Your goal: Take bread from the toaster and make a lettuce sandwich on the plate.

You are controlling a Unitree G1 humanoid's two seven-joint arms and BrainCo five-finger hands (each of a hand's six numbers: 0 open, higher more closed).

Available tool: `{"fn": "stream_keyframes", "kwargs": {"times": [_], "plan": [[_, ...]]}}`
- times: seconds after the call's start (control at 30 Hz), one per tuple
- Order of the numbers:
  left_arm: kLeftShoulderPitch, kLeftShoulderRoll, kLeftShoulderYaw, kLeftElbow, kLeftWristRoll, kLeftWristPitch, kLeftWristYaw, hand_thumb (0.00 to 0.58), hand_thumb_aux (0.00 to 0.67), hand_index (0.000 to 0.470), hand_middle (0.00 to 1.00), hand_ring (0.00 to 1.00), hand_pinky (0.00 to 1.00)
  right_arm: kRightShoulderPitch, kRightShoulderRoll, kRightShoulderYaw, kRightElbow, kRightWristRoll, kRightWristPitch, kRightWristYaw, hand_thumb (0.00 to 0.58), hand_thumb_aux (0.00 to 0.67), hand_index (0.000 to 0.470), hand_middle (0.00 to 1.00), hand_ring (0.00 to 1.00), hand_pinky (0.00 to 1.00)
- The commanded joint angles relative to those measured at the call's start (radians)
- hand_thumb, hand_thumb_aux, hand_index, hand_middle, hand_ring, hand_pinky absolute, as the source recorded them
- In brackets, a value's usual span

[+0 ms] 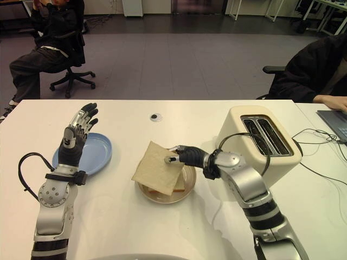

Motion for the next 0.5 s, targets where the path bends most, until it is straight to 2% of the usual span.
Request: {"fn": "stream_keyframes", "kwargs": {"times": [0.03, 0.2, 0.5], "plan": [[0.007, -0.002, -0.005, -0.006, 0.013, 0.006, 0.006, 0.000, 0.000, 0.000, 0.00, 0.00, 0.00, -0.139, -0.044, 0.046, 0.016, -0.088, -0.074, 0.043, 0.580, 0.670, 0.470, 0.00, 0.00, 0.00], [0.020, -0.010, -0.011, -0.019, 0.020, 0.005, 0.016, 0.000, 0.000, 0.000, 0.00, 0.00, 0.00, -0.141, -0.062, 0.107, 0.031, -0.144, -0.126, 0.100, 0.580, 0.670, 0.470, 0.00, 0.00, 0.00], [0.032, -0.010, -0.008, -0.035, 0.018, 0.009, 0.014, 0.000, 0.000, 0.000, 0.00, 0.00, 0.00, -0.128, -0.046, 0.153, 0.222, -0.288, -0.283, 0.087, 0.580, 0.670, 0.470, 0.00, 0.00, 0.00]]}}
